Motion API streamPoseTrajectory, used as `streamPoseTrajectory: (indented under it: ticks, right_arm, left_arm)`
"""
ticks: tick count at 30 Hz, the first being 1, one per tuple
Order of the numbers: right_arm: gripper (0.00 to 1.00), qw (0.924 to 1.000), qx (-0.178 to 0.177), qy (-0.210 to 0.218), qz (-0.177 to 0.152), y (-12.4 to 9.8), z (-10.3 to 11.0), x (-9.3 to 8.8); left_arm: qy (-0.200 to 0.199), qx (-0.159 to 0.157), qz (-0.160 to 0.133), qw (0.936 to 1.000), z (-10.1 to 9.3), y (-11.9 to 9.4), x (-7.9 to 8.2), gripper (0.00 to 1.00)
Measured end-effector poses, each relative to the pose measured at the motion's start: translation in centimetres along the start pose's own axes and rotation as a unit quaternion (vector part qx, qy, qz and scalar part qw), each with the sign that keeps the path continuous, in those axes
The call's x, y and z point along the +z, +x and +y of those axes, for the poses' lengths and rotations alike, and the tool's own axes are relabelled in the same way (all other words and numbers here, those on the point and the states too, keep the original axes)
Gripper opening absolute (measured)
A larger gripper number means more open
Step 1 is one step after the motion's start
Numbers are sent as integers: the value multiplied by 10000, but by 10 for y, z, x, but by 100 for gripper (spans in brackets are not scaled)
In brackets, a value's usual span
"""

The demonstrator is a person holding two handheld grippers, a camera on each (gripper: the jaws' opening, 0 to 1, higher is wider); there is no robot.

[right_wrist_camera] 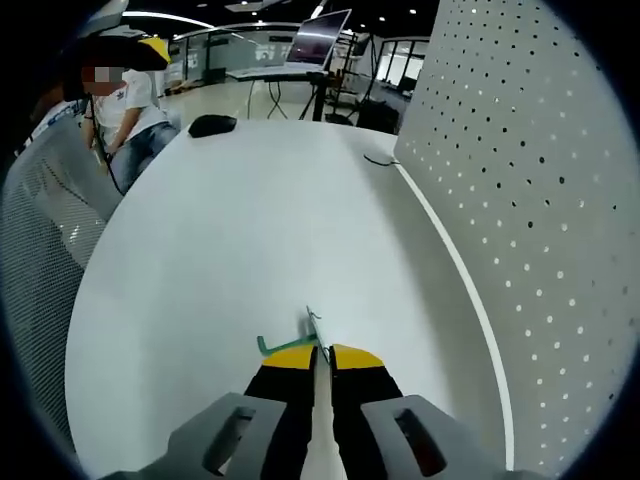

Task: Insert the hook assembly into the mounting plate slot until the hook locks in place.

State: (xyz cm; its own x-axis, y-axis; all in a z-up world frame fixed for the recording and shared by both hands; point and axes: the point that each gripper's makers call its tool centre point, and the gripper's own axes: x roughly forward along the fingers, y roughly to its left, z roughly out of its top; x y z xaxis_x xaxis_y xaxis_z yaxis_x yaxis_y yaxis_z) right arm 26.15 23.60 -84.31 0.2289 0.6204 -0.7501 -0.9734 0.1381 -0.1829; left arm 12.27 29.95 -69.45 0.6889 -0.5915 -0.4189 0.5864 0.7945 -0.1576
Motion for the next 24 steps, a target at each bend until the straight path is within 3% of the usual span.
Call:
streamPoseTrajectory:
  ticks: [14,24]
  right_arm:
    - [3,9996,17,-294,31,-1,1,3]
    - [0,9997,39,-234,75,1,3,1]
  left_arm:
    - [-12,-24,-5,10000,-1,1,0,88]
    - [-40,-18,-7,10000,0,1,-2,88]
